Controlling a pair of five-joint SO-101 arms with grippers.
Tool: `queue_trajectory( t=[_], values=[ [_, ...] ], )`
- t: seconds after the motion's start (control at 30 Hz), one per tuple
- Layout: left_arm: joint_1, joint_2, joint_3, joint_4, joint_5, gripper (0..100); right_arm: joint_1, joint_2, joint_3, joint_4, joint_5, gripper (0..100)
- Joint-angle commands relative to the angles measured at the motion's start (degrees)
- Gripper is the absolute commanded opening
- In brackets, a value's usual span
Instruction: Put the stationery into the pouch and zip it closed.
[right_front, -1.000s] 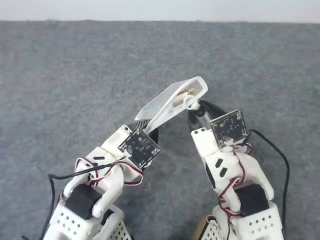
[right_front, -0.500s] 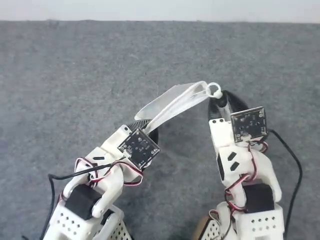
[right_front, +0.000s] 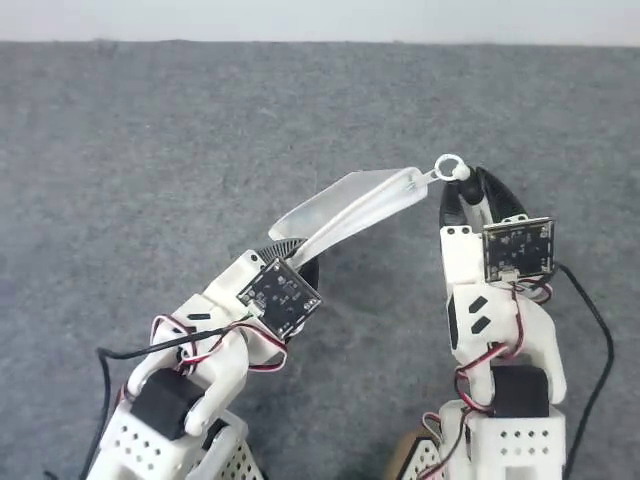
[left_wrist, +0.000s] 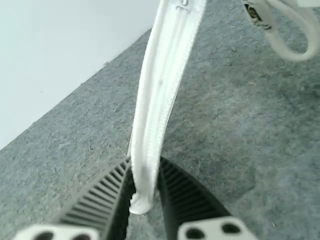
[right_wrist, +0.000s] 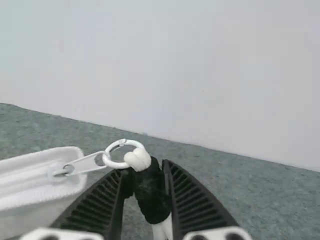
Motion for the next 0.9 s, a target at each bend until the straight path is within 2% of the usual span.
queue_trajectory(
  t=[0.0, 0.2, 0.33, 0.6, 0.8, 0.87],
  values=[
    [-1.58, -0.26, 0.66, 0.0, 1.05, 1, 6.29, -0.31, -1.41, -2.42, 0.44, 0.6],
    [-3.43, -0.26, 0.57, -0.18, 0.97, 1, 5.76, -0.31, -1.58, -0.75, 0.62, 0.6],
    [-3.08, -0.26, 0.57, -0.18, 0.97, 1, 1.71, -0.66, -1.58, 1.27, 0.7, 1.3],
    [-3.34, -0.26, 0.57, -0.26, 0.88, 1, -7.16, -1.1, -1.67, 7.34, 0.62, 30.4],
    [-3.52, -0.26, 0.75, -1.23, 1.05, 1, -9.45, -1.1, -1.49, 8.13, 0.18, 29.7],
    [-5.45, -0.26, 0.75, -1.76, 1.05, 1, -9.45, -1.1, -1.32, 8.13, 0.18, 29.7]
  ],
)
